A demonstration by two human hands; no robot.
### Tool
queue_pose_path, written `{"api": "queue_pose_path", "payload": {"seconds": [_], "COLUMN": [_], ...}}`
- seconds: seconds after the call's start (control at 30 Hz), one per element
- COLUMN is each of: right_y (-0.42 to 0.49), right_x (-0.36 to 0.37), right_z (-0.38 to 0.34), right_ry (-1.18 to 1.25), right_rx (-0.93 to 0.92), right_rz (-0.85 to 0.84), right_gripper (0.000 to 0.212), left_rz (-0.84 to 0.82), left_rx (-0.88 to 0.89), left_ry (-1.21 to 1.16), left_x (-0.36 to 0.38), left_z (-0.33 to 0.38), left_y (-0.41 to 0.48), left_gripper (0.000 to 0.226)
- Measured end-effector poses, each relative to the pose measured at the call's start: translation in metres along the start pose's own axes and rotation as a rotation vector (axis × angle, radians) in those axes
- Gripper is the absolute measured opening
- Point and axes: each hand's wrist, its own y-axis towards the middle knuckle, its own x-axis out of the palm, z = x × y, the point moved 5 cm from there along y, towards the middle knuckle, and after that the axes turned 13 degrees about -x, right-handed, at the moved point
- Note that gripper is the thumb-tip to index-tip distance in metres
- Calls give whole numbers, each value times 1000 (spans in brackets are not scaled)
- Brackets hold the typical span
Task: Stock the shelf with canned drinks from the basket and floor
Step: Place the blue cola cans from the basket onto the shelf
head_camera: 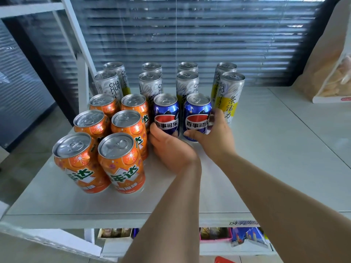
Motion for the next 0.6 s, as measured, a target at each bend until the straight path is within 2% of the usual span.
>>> {"api": "queue_pose_path", "payload": {"seconds": [0.17,0.3,0.43,0.6], "right_y": [-3,-5,-6,-7], "right_x": [1,1,-1,3], "right_z": [0,-1,0,-3], "right_ry": [14,36,61,64], "right_rx": [10,21,17,8], "right_rz": [24,37,33,21], "right_gripper": [88,86,85,83], "left_rz": [-57,33,58,11], "left_rx": [17,-49,-49,-38], "left_ry": [-41,94,145,55], "left_x": [1,2,3,3], "left_z": [1,-5,-6,-5], "left_y": [-2,1,-1,0], "left_gripper": [39,57,61,56]}}
